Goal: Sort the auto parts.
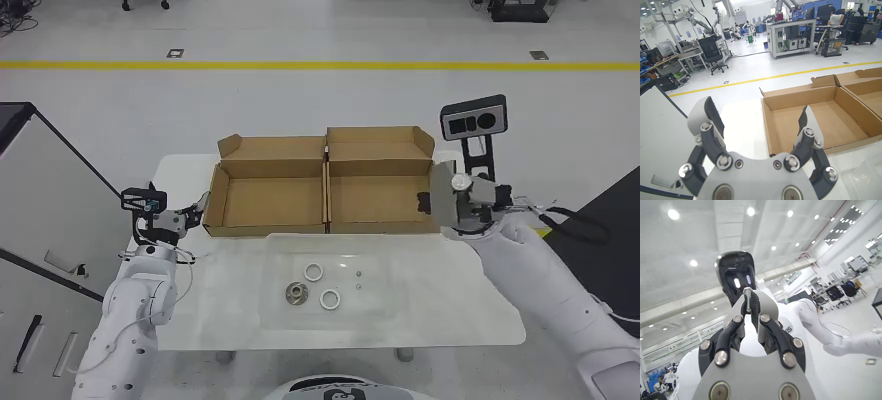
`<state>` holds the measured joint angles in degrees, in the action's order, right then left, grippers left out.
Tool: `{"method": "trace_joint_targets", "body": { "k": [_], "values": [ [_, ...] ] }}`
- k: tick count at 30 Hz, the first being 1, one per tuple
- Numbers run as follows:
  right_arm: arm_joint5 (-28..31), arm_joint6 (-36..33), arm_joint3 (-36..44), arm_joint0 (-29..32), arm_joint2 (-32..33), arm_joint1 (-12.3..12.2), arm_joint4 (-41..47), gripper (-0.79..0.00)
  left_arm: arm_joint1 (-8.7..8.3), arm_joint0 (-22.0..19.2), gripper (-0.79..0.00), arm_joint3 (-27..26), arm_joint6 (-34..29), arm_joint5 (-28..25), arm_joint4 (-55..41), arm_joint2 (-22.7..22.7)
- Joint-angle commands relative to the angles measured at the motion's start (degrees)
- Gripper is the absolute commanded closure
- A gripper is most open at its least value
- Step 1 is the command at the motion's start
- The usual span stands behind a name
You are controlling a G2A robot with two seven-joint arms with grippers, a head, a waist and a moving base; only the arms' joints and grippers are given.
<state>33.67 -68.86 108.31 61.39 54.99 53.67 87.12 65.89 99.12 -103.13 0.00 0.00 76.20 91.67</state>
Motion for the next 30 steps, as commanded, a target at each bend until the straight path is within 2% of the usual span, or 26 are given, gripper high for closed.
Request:
{"method": "trace_joint_targets", "body": {
  "k": [1,5,10,12,20,24,27,30],
  "values": [
    [-0.31,-1.13,-0.41,0.33,-0.32,0.68,3.82,0.0,0.0,0.0,-0.785,0.0,0.0,0.0,0.0,0.0],
    [-0.3,-2.05,-1.53,0.55,-0.5,2.0,7.24,0.0,0.0,0.0,-0.785,0.0,0.0,0.0,0.0,0.0],
    [-0.67,-1.74,-3.2,0.12,-0.17,3.16,4.68,0.0,0.0,0.0,-0.785,0.0,0.0,0.0,0.0,0.0],
    [-1.2,-1.2,-3.86,-0.01,-0.02,3.5,2.69,0.0,0.0,0.0,-0.785,0.0,0.0,0.0,0.0,0.0],
    [-6.08,2.28,-5.04,-1.28,2.0,3.71,-14.38,0.0,0.0,0.0,-0.785,0.0,0.0,0.0,0.0,0.0],
    [-8.05,4.21,-4.25,-0.97,3.04,3.85,-18.61,0.0,0.0,0.0,-0.785,0.0,0.0,0.0,0.0,0.0],
    [-7.24,4.05,-3.2,0.06,3.18,4.36,-15.56,0.0,0.0,0.0,-0.785,0.0,0.0,0.0,0.0,0.0],
    [-4.81,2.48,-2.56,1.31,3.01,5.24,-8.62,0.0,0.0,0.0,-0.785,0.0,0.0,0.0,0.0,0.0]
  ]
}}
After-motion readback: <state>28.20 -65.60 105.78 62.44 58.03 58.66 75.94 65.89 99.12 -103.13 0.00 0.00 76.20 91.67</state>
